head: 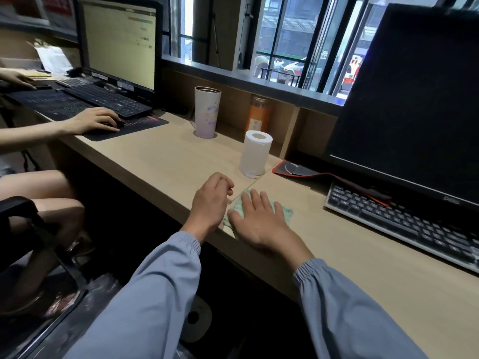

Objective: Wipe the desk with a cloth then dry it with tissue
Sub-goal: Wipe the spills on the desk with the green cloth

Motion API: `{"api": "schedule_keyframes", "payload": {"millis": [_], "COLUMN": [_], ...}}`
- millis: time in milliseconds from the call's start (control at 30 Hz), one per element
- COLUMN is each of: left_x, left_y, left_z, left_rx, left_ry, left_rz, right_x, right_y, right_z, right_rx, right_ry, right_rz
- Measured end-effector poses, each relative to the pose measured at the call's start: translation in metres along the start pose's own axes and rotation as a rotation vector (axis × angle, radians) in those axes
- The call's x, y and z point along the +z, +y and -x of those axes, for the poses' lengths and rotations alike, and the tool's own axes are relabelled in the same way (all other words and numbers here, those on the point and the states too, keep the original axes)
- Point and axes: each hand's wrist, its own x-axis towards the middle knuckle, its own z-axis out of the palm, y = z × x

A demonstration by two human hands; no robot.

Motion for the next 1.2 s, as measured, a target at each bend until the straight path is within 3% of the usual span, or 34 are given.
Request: {"api": "schedule_keyframes", "payload": {"millis": [500, 733, 967, 1067, 1200], "left_x": [-0.005, -0.006, 0.001, 0.000, 0.005], "left_y": [-0.014, -0.016, -0.012, -0.015, -0.024], "left_z": [-0.006, -0.007, -0.001, -0.002, 0.000], "left_rx": [0.093, 0.078, 0.228, 0.247, 0.436], "left_ry": [-0.092, -0.126, -0.176, -0.161, -0.202], "left_rz": [0.073, 0.130, -0.220, -0.274, -0.487], "right_x": [0.020, 0.028, 0.040, 0.040, 0.038], "right_y": [-0.040, 0.006, -0.017, -0.014, 0.018], "right_z": [0.020, 0.077, 0.058, 0.053, 0.093], "right_rx": [-0.012, -0.059, -0.084, -0.125, -0.129], "right_ry": [0.069, 0.112, 0.273, 0.271, 0.252], "right_rz": [0.023, 0.081, 0.282, 0.303, 0.297]}}
